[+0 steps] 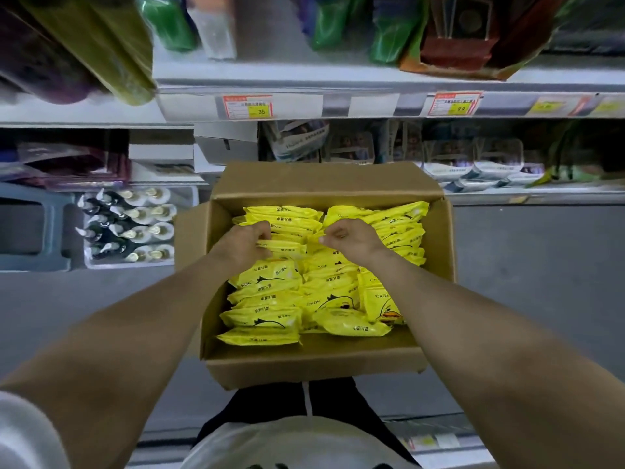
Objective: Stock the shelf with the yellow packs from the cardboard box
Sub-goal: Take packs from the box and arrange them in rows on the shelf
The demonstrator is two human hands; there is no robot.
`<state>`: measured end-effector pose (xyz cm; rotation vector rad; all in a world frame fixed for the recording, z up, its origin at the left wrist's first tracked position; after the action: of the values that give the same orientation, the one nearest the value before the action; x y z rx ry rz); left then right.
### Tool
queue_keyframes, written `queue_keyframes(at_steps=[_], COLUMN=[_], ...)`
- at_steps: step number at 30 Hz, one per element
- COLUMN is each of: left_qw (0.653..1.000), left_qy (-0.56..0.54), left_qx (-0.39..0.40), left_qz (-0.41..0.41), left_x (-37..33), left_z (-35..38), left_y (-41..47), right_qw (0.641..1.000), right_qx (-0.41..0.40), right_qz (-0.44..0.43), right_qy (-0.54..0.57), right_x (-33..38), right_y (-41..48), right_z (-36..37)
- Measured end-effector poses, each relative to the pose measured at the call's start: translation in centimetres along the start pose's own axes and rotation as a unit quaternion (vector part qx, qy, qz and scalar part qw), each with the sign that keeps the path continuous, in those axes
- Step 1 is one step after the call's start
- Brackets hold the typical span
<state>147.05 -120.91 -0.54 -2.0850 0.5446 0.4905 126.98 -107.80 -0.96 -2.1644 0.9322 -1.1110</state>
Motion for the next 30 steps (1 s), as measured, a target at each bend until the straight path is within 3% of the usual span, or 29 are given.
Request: queue_keyframes(at_steps=[4, 9, 18, 22, 26, 30], left_qw=[0.996, 0.990, 0.984, 0.981, 0.982, 0.982], left_qy=[-0.050, -0.065, -0.074, -0.094, -0.082, -0.081], left_qx=[0.075, 0.125, 0.158, 0.161, 0.161, 0.164], left_qz=[0.026, -0.010, -0.034, -0.049, -0.048, -0.052], left_x=[1.6, 4.5, 5.1, 5.2, 5.5, 5.6], left_z=[1.7, 4.3, 4.5, 4.7, 5.1, 5.2], left_y=[-0.8, -1.3, -0.8, -0.6, -0.3, -0.2], right_qw=[1.000, 0.999, 1.000, 0.999, 0.996, 0.997], right_qx=[-0.017, -0.011, -0.009, 0.026, -0.005, 0.013], right_qz=[-0.012, -0.015, 0.023, 0.004, 0.006, 0.017], right_qy=[0.006, -0.036, -0.013, -0.044, -0.084, -0.070], right_x=[1.4, 2.3, 2.7, 3.6, 4.4, 4.4], right_y=[1.1, 2.2, 3.2, 3.6, 4.4, 4.3], right_z=[0.6, 1.6, 3.1, 4.3, 5.0, 5.7])
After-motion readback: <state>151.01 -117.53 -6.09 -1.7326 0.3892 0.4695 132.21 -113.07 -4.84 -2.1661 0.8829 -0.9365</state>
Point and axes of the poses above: each hand's wrist, its own y-axis towards the middle knuckle, its own z-axis out of the palm, x = y × z, the point moved 5 cm from there along y, towards the middle knuckle, and after that the axes turned 10 degrees about -y, right-handed, at the moved point
